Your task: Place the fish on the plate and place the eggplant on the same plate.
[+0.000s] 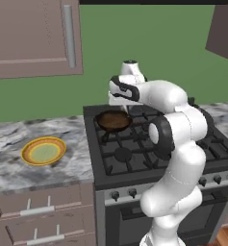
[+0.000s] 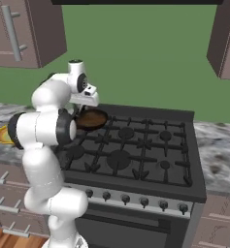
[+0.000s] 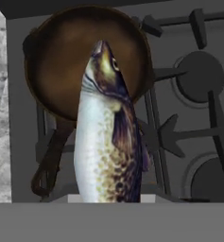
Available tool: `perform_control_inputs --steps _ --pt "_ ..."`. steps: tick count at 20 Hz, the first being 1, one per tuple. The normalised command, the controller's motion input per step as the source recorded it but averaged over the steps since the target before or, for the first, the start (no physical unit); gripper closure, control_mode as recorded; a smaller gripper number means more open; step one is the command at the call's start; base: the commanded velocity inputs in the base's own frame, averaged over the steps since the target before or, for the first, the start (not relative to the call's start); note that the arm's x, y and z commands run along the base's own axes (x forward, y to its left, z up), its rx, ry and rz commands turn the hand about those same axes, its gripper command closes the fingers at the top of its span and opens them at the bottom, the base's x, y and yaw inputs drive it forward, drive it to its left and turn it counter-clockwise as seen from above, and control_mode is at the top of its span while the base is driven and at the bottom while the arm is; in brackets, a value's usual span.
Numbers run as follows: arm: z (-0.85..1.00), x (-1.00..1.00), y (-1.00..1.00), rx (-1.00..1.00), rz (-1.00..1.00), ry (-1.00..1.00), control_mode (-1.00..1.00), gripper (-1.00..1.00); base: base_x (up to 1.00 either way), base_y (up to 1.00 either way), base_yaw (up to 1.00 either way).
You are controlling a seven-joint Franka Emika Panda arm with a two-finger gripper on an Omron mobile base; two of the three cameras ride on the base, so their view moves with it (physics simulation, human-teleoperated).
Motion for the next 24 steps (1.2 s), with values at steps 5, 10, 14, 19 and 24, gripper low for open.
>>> perform_control_inputs --steps 5,10,14,19,24 --pt "0.54 -1.00 -0.14 0.01 0.00 0.07 -1.00 1.00 0.00 0.00 0.00" --pt "0.23 -1.00 0.00 0.06 0.00 0.19 -1.00 1.00 0.00 0.00 0.00" --pt "-0.12 -1.00 -0.04 -0.01 0.00 0.11 -1.00 1.00 0.00 0.00 0.00" --pt "-0.53 -0.66 -0.10 -0.06 0.00 0.13 -1.00 1.00 0.00 0.00 0.00" --pt "-0.03 0.00 0.03 0.00 0.00 0.02 -1.00 1.00 0.00 0.00 0.00"
